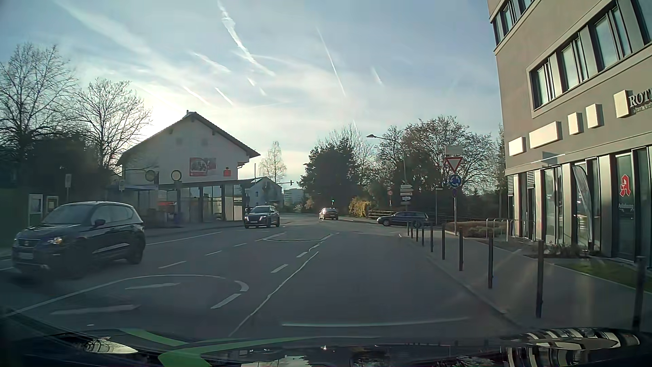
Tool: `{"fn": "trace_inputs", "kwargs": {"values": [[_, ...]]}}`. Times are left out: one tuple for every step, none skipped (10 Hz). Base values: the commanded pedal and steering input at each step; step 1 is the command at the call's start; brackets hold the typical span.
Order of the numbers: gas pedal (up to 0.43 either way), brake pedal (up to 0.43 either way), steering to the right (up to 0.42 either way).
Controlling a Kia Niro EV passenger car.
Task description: Follow the waypoints while adhering to traffic rules and regulations
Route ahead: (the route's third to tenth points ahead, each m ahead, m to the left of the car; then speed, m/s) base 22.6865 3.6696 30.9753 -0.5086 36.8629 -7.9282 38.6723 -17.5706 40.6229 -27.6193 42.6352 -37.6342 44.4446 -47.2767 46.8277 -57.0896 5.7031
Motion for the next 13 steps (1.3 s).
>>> {"fn": "trace_inputs", "kwargs": {"values": [[0.118,0.000,0.071],[0.118,0.000,0.059],[0.118,0.000,0.046],[0.118,0.000,0.036],[0.110,0.000,0.026],[0.047,0.000,0.016],[0.000,0.000,0.012],[0.000,0.000,0.011],[0.000,0.000,0.009],[0.000,0.000,0.008],[0.000,0.000,0.006],[0.000,0.000,0.005],[0.000,0.000,0.005]]}}
